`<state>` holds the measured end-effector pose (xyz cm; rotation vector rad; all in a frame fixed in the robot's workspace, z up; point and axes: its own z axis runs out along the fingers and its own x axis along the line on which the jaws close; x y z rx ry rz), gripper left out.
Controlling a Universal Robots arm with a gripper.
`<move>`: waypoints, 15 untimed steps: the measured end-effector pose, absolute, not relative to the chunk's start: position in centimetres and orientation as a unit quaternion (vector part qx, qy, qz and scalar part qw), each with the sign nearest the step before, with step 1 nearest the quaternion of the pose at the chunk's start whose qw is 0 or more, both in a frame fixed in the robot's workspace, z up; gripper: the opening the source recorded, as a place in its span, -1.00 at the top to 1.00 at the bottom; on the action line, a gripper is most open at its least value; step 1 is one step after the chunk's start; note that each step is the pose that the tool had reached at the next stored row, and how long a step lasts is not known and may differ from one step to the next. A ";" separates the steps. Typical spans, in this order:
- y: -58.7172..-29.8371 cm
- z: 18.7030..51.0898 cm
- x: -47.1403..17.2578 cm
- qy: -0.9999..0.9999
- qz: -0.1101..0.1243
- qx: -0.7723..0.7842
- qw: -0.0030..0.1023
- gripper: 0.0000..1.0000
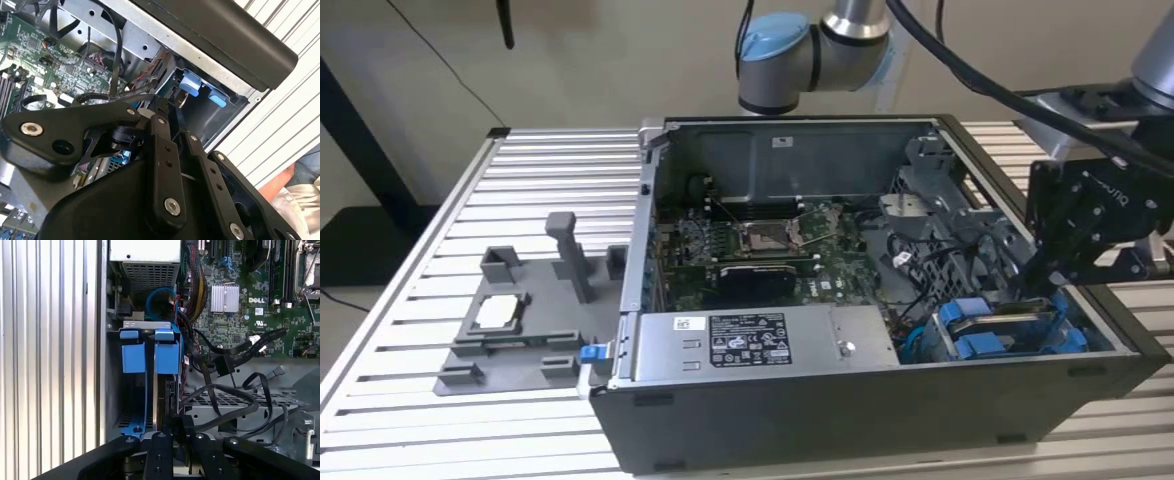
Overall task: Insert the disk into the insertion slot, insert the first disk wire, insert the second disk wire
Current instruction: 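Insert the first disk wire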
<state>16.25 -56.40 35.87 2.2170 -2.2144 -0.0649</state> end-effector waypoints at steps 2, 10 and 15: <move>-56.4 35.7 16.3 -0.708 -0.022 0.706 0.005 0.62; -56.5 35.4 16.5 -0.710 -0.022 0.704 0.005 0.62; -56.5 35.2 16.6 -0.712 -0.022 0.702 0.005 0.62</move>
